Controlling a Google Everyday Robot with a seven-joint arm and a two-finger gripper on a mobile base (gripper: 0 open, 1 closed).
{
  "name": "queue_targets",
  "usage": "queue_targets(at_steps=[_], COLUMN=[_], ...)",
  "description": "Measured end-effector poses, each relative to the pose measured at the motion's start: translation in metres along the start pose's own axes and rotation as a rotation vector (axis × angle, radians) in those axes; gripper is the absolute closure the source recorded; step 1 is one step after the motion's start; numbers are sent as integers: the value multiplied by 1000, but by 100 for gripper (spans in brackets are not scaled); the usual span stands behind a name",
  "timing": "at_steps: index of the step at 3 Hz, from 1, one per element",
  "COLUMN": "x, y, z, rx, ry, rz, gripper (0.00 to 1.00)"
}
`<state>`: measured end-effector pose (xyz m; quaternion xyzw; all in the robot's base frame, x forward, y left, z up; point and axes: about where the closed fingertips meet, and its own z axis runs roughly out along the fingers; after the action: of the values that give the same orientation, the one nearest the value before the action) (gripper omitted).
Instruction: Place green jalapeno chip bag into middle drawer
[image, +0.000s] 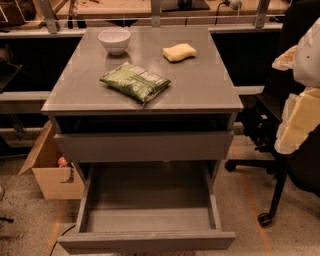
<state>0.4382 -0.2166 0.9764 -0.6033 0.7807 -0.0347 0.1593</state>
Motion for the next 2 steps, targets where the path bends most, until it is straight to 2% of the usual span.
queue_targets(at_steps=[1, 2], x=[0, -12], y=[0, -7], z=[0, 10], rx=[0, 15], ry=[0, -26], rz=[0, 35], gripper=[0, 0])
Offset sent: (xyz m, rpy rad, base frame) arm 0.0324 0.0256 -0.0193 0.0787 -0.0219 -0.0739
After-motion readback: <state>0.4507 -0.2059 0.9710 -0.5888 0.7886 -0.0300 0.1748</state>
